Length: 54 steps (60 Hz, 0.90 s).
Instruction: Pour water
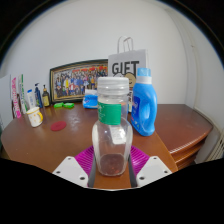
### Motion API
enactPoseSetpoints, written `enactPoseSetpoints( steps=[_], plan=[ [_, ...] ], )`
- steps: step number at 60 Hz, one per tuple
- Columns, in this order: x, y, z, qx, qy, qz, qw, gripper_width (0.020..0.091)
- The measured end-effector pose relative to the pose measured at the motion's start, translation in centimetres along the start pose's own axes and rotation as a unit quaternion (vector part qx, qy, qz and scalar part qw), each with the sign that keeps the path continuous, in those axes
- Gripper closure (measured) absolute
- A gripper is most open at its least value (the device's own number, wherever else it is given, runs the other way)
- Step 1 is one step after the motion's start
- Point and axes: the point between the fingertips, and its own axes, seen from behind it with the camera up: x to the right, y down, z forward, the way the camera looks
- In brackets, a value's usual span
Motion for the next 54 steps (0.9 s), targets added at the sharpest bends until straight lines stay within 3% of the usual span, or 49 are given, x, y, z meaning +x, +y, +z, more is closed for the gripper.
enactPoseSetpoints(
  steps=[7, 18, 34, 46, 54],
  plan=[
    [-0.9, -0.1, 0.4, -0.003, 0.010, -0.011, 1.000, 0.0683],
    [-1.6, -1.0, -0.1, -0.008, 0.047, -0.034, 0.998, 0.0687],
    [-5.9, -12.4, 0.6, 0.007, 0.135, -0.182, 0.974, 0.0689],
    [-16.8, -21.5, 2.9, -0.001, 0.215, -0.392, 0.894, 0.0690],
    [-24.4, -24.2, 6.4, -0.018, 0.241, -0.550, 0.799, 0.0689]
  ],
)
